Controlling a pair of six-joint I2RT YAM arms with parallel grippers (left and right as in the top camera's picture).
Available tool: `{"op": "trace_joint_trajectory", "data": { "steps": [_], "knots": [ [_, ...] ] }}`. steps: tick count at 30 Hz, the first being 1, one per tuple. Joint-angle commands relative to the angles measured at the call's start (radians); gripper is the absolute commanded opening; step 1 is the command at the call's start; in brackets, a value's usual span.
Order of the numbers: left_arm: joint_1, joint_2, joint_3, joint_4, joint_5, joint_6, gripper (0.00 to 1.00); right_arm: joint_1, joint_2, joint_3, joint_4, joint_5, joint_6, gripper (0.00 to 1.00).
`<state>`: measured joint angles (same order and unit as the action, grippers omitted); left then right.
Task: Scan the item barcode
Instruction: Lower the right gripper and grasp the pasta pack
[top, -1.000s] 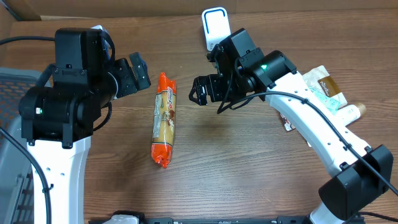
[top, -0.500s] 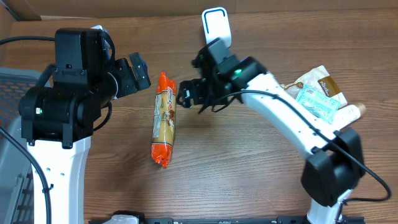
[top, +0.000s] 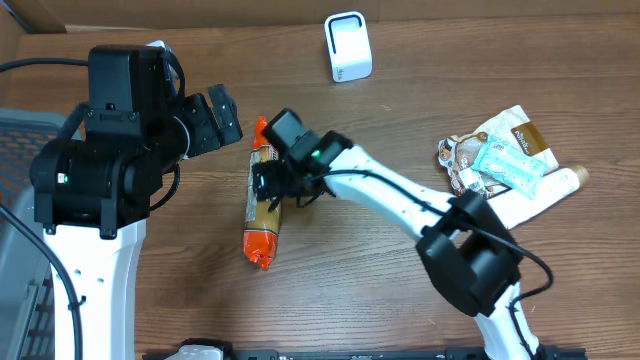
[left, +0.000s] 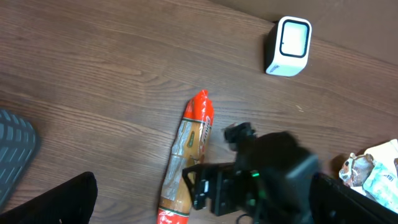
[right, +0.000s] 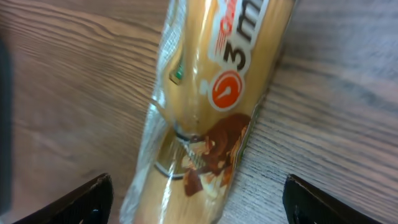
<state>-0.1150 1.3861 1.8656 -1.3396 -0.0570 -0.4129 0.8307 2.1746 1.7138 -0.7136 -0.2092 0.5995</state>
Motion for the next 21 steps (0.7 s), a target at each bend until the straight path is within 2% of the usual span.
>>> {"op": "trace_joint_trajectory", "data": {
  "steps": [1,12,21],
  "knots": [
    [0.003,0.002,0.015,0.001,-0.005,-0.006,0.99,0.013,0.029,0.005,0.013,0.07,0.034,0.87],
    [0.003,0.002,0.015,0.001,-0.005,-0.006,1.0,0.016,0.096,0.005,0.046,0.058,0.037,0.7],
    [0.003,0.002,0.015,0.001,-0.005,-0.006,1.0,0.055,0.109,0.005,0.081,0.051,0.037,0.63]
  ]
}}
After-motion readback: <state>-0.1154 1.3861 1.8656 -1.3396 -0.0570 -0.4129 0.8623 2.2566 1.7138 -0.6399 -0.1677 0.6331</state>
